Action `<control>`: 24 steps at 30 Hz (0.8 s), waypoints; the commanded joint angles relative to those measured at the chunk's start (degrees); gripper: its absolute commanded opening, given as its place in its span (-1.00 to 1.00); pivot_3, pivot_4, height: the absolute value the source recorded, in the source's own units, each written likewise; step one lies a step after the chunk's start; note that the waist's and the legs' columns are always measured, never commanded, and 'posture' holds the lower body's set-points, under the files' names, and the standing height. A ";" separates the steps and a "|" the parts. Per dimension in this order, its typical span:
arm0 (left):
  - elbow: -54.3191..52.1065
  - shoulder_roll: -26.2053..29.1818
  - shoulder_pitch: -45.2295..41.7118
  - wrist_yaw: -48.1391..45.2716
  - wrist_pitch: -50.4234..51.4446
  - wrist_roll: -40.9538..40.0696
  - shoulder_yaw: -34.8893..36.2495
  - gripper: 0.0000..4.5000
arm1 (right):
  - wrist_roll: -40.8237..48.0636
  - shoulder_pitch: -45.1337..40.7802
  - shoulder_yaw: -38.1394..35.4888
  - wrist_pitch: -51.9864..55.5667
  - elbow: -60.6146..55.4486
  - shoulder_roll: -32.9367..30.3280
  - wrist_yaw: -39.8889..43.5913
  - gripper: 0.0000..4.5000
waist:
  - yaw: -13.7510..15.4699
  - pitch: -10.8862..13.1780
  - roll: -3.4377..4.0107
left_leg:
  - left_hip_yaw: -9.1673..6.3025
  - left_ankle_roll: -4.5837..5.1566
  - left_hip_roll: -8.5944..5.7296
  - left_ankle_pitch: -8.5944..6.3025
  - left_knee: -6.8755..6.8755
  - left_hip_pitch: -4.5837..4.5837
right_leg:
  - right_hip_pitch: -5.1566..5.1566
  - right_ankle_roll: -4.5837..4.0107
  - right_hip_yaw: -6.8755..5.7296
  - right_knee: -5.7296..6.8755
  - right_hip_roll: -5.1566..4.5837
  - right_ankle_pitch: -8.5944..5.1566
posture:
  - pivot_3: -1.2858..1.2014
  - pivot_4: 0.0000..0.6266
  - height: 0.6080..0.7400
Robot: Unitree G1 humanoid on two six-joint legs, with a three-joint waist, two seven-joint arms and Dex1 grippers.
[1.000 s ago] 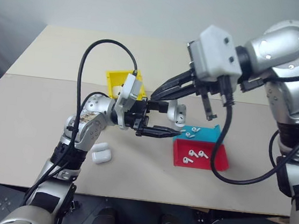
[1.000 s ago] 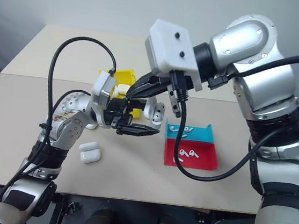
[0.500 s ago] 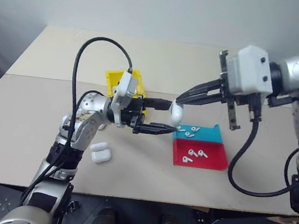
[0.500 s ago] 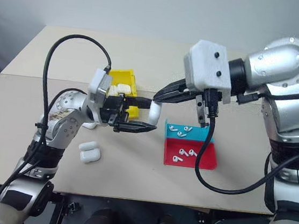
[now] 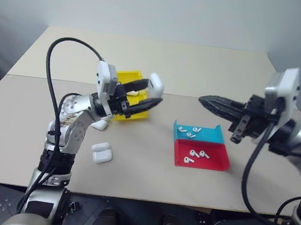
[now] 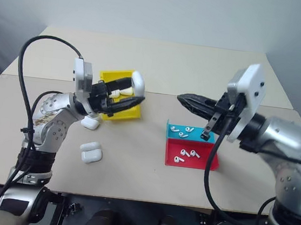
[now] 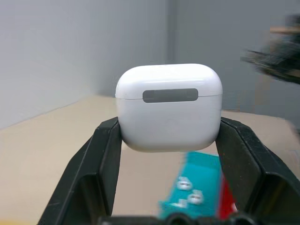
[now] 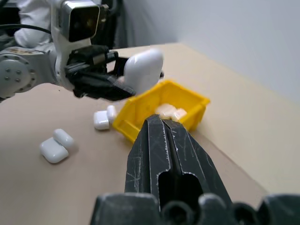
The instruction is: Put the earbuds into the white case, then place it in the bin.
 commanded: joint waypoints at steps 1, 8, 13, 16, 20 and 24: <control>2.57 -1.89 -1.63 15.63 1.38 7.26 1.51 0.22 | 2.02 1.44 1.36 -0.60 -6.39 0.80 -4.58 -0.98 | -0.04 0.00 0.00 | -0.01 0.00 -0.01 0.00 0.00 0.00 | 0.00 0.00 0.00 0.00 0.00 0.00 | 0.03 -0.52 1.00; 13.23 -3.45 -6.53 25.99 4.48 15.65 -1.89 0.22 | 3.08 0.59 4.91 -1.02 -6.08 1.36 -9.51 -0.98 | 0.19 -0.03 -0.05 | -0.03 0.00 -0.03 0.01 0.00 -0.04 | 0.03 0.00 -0.04 0.02 0.00 0.00 | 0.03 -0.52 1.00; 15.79 -4.33 -8.43 28.06 5.97 17.03 -2.09 0.54 | 2.72 1.14 6.01 -1.80 -5.77 0.75 -10.24 -1.00 | 0.10 -0.05 -0.07 | -0.04 0.01 -0.04 0.00 -0.01 -0.03 | 0.07 0.00 -0.06 0.02 0.00 0.00 | 0.03 -0.52 1.00; 10.73 -3.30 -7.55 25.70 7.53 15.35 -1.71 0.93 | 3.19 1.62 5.66 -2.01 -5.97 0.42 -10.07 -1.00 | -0.17 -0.05 -0.07 | -0.04 0.01 -0.03 0.00 -0.03 -0.03 | 0.05 0.00 -0.06 0.03 -0.01 0.00 | 0.03 -0.52 1.00; 2.45 -1.47 -6.40 23.51 9.35 12.73 0.17 1.00 | 4.51 2.10 4.68 -2.51 -5.78 0.40 -9.60 -1.00 | -0.23 -0.05 -0.08 | -0.04 0.00 -0.03 0.01 -0.05 -0.07 | 0.01 0.00 -0.05 0.04 0.00 0.00 | 0.03 -0.52 1.00; -5.60 3.58 -3.61 14.86 10.92 6.51 1.91 1.00 | 3.58 3.05 4.40 -3.94 -4.59 -0.78 -7.62 -1.00 | -0.28 -0.05 -0.07 | -0.03 0.00 -0.02 0.01 -0.06 -0.06 | 0.01 0.00 -0.04 0.05 -0.01 0.00 | 0.03 -0.52 1.00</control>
